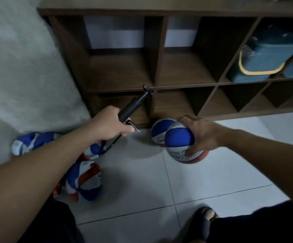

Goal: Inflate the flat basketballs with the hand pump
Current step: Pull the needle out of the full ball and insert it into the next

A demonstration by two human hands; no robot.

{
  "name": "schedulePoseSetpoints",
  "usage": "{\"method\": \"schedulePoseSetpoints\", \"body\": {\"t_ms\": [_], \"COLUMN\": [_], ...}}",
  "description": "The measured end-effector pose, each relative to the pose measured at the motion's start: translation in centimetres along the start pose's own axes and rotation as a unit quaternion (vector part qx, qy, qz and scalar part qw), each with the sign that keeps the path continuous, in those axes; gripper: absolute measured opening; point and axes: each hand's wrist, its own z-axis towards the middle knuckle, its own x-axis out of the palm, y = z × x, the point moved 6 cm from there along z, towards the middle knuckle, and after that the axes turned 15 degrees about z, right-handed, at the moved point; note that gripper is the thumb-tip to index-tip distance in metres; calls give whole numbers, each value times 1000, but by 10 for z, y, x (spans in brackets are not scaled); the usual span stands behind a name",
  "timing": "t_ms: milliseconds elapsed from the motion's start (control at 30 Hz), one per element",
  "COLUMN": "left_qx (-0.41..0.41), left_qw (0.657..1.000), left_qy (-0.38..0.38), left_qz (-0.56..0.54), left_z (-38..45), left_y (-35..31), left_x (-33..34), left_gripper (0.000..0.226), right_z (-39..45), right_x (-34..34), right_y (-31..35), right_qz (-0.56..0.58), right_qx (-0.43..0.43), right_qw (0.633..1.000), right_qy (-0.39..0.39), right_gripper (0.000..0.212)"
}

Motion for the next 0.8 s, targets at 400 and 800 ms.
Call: {"method": "schedulePoseSetpoints", "body": {"t_ms": [400, 800], "left_qx": [31, -23], "left_qw": [999, 997], "left_qy": [12, 35], "left_qz": [-15, 58], "left_z": [77, 101], "left_y": [-78, -61], "left_x": [90, 122], "left_gripper": [21, 20], "right_z": [17, 110], "right_x": [-7, 74], "right_y": [-172, -266], "right_qz": [41, 84], "right_qx": [120, 77], "right_qw": [961, 961], "right_qy": [-245, -250], "right_gripper": [119, 123]}}
